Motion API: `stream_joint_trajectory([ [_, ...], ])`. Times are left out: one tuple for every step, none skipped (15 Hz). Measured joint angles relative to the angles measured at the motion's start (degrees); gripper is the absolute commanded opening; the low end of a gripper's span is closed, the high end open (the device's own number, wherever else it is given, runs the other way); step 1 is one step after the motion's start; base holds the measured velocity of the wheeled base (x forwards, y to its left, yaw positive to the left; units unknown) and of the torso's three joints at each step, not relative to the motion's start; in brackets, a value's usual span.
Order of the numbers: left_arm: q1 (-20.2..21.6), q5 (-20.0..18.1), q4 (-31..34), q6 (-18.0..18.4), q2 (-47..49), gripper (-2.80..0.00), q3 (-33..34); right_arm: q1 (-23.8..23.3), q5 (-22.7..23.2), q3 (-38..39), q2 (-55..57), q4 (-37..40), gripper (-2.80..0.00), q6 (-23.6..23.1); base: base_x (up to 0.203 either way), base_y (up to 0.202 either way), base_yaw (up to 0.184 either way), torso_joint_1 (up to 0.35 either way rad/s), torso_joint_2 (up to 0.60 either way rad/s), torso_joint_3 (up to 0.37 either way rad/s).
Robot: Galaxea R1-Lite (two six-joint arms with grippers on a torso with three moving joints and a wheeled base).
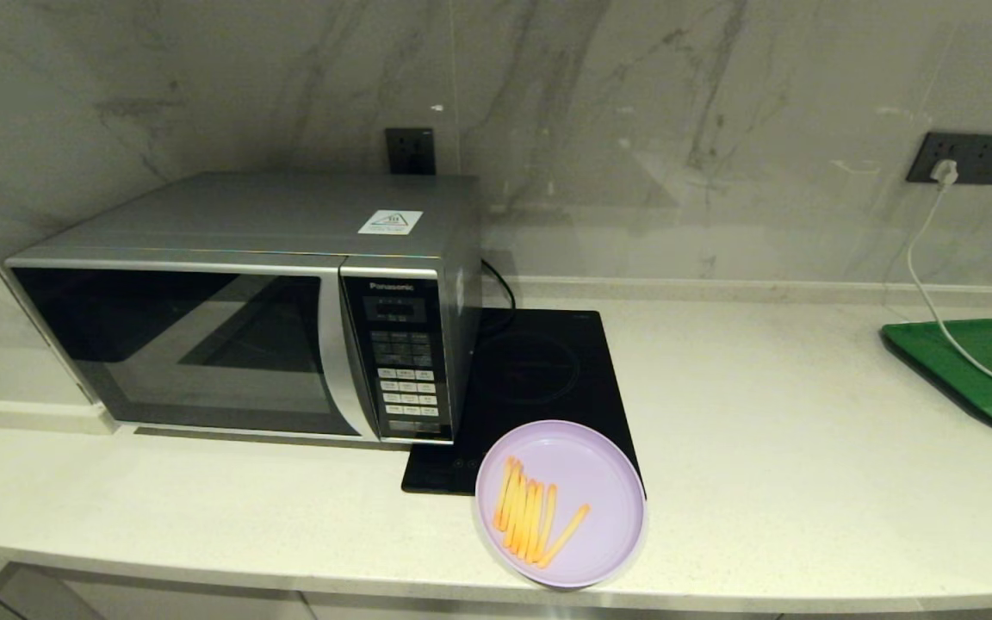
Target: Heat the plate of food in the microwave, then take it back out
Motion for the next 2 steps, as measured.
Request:
stream_joint_trajectory([
  [0.00,0.02,0.01,-0.11,0.00,-2.80,0.00,0.00,0.08,0.00,0.00,-0.02,-2.80,0.32,0.000,0.000,0.000,0.000,0.00,0.000],
  [0.00,0.02,0.01,-0.11,0.00,-2.80,0.00,0.02,0.08,0.00,0.00,-0.04,-2.80,0.49,0.000,0.000,0.000,0.000,0.00,0.000],
])
